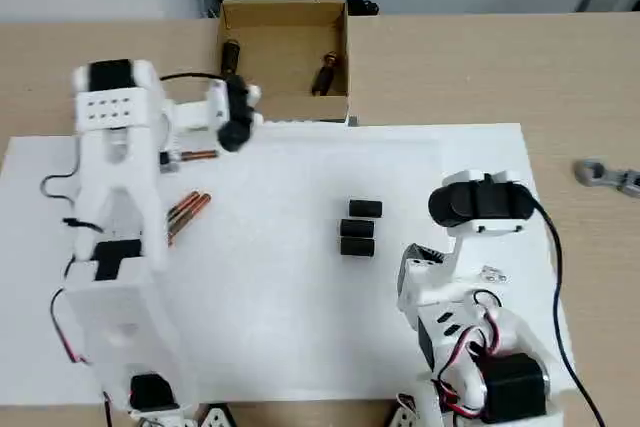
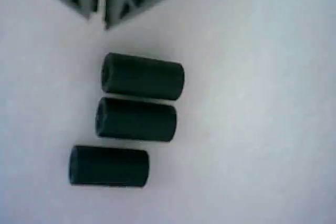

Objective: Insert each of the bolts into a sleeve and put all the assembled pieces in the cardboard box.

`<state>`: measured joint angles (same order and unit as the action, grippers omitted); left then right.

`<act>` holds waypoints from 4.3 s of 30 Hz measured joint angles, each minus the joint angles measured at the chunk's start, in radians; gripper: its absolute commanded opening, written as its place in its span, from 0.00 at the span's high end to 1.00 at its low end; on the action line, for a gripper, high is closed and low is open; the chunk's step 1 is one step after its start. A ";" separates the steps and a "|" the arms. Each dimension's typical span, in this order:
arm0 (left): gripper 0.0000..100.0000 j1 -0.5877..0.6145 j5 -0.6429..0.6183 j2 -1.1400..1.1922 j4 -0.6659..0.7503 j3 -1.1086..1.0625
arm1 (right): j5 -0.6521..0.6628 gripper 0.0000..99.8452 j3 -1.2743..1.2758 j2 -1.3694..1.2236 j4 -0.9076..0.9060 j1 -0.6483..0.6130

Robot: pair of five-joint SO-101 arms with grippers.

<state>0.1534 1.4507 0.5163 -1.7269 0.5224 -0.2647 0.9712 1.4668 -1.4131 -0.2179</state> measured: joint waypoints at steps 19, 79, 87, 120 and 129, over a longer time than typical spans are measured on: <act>0.92 -0.212 0.121 0.000 0.008 -0.180 | 0.000 1.00 0.066 0.000 0.000 0.009; 0.90 -0.218 -2.489 0.207 0.025 -0.129 | 0.101 1.00 0.068 -0.160 0.130 -0.026; 0.99 -0.222 -2.423 0.207 0.061 -0.123 | 0.101 1.00 0.068 -0.160 0.130 -0.026; 0.99 -0.265 -1.806 -0.198 -0.011 0.058 | 0.324 1.00 -1.143 -1.468 -0.236 -0.083; 0.99 -0.265 -1.726 -0.537 -0.011 -0.226 | 0.787 1.00 -1.373 -1.674 -0.241 -0.095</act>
<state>-0.1120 -0.2754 -0.0207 -1.7377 0.2969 0.5224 -0.4020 -0.2071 -1.6540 -0.3130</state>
